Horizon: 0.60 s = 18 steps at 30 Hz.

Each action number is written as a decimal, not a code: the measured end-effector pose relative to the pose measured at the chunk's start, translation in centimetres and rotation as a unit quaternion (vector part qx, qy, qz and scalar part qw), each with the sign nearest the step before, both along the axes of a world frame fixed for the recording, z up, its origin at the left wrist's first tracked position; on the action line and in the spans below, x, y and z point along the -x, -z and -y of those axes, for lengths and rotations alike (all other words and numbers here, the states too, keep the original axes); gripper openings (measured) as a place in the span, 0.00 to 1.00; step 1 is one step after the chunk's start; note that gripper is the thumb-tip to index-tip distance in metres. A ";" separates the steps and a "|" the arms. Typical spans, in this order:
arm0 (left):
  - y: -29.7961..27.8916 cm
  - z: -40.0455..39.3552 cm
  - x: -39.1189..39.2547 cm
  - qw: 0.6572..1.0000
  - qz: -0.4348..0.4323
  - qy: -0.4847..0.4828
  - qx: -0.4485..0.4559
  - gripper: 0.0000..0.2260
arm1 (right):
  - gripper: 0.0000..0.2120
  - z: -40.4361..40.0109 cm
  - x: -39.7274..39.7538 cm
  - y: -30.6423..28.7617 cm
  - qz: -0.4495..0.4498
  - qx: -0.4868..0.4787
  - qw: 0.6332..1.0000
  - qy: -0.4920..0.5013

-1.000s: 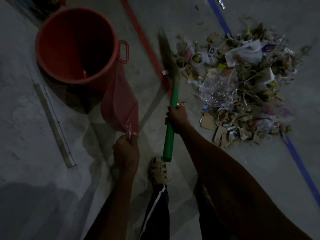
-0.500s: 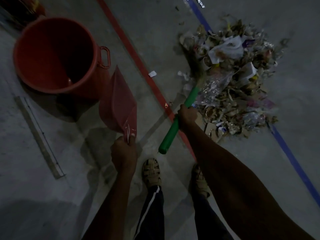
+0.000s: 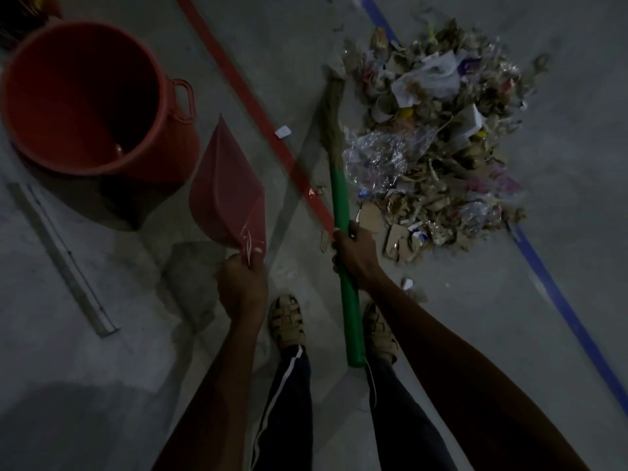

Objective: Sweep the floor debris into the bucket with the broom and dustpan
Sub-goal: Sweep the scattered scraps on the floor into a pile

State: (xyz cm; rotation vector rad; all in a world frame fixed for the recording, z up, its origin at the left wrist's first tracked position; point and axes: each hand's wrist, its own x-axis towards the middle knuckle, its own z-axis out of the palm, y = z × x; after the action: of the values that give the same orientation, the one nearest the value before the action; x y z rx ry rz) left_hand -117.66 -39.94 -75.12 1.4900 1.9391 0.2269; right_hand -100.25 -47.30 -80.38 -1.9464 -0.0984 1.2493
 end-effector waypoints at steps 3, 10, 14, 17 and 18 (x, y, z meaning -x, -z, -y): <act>-0.3 0.5 -0.4 1.000 -0.006 -0.011 0.003 0.14 | 0.15 0.5 0.1 0.1 0.023 0.008 0.999 -0.046; 0.2 1.5 -0.2 1.000 -0.009 -0.014 0.003 0.15 | 0.17 -1.6 0.9 1.2 0.062 0.011 0.989 -0.135; 0.6 2.0 0.2 1.000 -0.014 -0.020 0.000 0.14 | 0.17 -3.2 1.1 1.1 0.021 0.050 0.982 -0.180; 0.6 2.7 0.4 1.000 -0.010 -0.020 -0.005 0.14 | 0.16 -3.2 0.6 1.7 -0.025 0.085 0.978 -0.187; 0.6 2.9 0.4 1.000 -0.010 -0.024 -0.005 0.14 | 0.16 -2.8 0.3 2.1 -0.025 0.097 0.978 -0.181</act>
State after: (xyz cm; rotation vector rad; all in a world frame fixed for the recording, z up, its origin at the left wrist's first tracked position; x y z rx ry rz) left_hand -118.10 -42.85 -75.71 1.4588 1.9948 0.2445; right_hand -100.51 -44.50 -82.48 -2.1261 -0.3297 1.5938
